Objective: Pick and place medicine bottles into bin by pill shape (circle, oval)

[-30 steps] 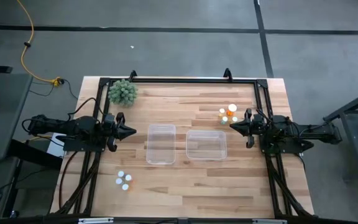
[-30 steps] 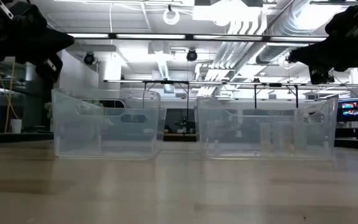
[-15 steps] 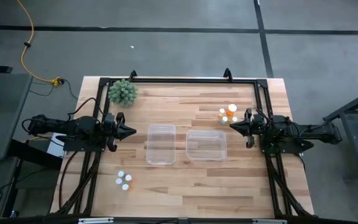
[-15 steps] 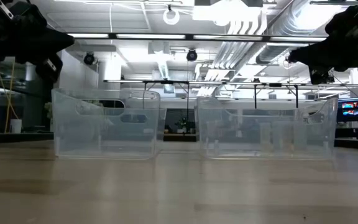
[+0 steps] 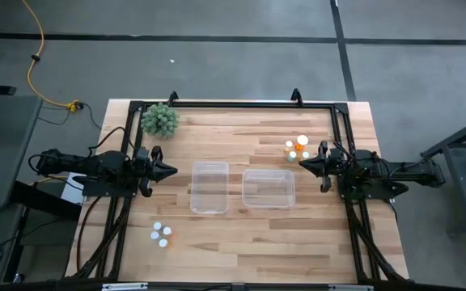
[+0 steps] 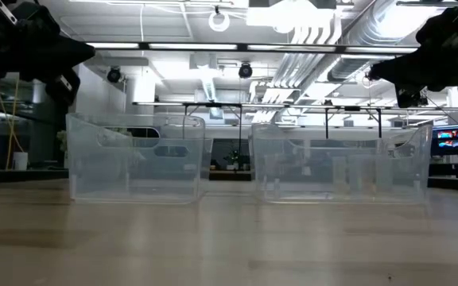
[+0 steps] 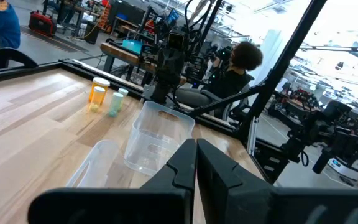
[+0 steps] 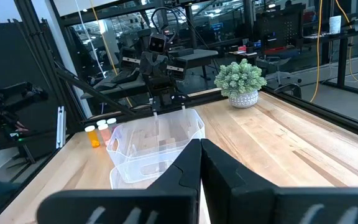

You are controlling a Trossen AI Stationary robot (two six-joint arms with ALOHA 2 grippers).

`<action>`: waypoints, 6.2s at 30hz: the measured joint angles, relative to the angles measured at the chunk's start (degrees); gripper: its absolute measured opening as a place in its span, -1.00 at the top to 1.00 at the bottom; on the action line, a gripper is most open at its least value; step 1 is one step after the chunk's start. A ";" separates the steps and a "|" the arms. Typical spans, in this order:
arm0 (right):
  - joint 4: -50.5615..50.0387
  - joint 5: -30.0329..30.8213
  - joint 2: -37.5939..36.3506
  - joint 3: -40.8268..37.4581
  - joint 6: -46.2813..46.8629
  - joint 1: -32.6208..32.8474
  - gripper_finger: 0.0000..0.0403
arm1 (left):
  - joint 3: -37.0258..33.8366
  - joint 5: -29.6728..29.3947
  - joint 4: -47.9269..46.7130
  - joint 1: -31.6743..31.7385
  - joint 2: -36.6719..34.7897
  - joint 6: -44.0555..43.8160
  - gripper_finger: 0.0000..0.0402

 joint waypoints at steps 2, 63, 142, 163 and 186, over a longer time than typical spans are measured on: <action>-0.02 -0.01 0.01 -0.01 0.02 -0.01 1.00 | 0.01 -0.01 0.00 -0.01 0.00 0.00 0.98; -0.02 -0.01 0.00 0.00 0.00 0.00 1.00 | 0.00 -0.02 -0.01 0.00 0.00 0.01 0.98; 0.00 0.01 0.01 0.01 0.01 -0.02 1.00 | 45.04 -10.61 -48.65 -45.75 72.02 -22.03 -0.19; -0.02 -0.01 0.01 0.01 -0.01 -0.02 1.00 | 45.04 -10.15 -43.39 -41.86 73.51 -8.19 -0.19; 0.00 0.00 0.01 0.00 0.01 0.01 1.00 | 45.02 -5.48 -38.74 -39.15 76.88 -26.79 -0.19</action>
